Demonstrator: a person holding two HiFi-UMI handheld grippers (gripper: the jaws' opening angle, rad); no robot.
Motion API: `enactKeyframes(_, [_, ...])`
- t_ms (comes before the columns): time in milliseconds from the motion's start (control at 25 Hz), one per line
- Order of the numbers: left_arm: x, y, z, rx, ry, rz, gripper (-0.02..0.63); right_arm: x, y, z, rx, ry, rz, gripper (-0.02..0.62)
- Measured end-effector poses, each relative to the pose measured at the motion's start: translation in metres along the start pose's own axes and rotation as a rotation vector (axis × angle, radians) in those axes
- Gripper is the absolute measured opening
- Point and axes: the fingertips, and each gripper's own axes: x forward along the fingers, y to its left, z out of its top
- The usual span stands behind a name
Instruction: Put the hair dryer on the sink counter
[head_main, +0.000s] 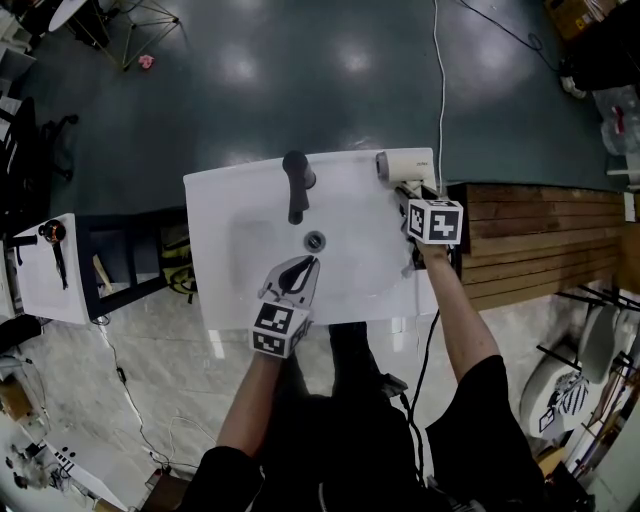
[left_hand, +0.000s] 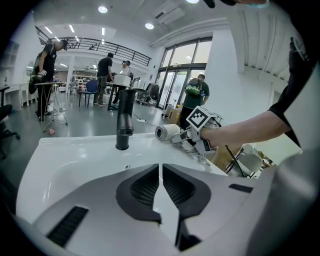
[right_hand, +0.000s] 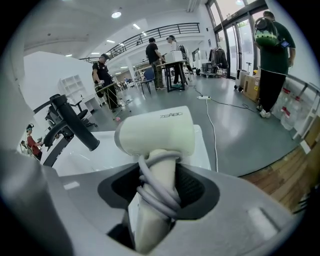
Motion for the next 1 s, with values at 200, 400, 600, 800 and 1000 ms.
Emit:
enactKeyframes(200, [-0.001,0.002,-0.001,-0.008,0.003,0.0,0.028,0.002,-0.001,-0.002,-0.012,0.03,-0.018,0.206])
enactKeyframes(400, [-0.002,0.003,-0.002,-0.013,0.007,-0.002,0.027,0.005,-0.001,-0.004,-0.007,0.071,-0.048,0.207])
enactKeyframes(600, [-0.005,0.004,-0.002,-0.015,0.0,0.0,0.027,0.005,-0.001,-0.005,-0.051,0.081,-0.088,0.213])
enactKeyframes(800, [-0.01,0.008,-0.002,-0.02,-0.003,0.005,0.026,0.007,-0.004,-0.005,-0.111,0.066,-0.157,0.242])
enactKeyframes(1000, [-0.015,0.011,-0.008,-0.017,0.004,0.006,0.026,0.006,-0.003,-0.007,-0.105,0.053,-0.157,0.264])
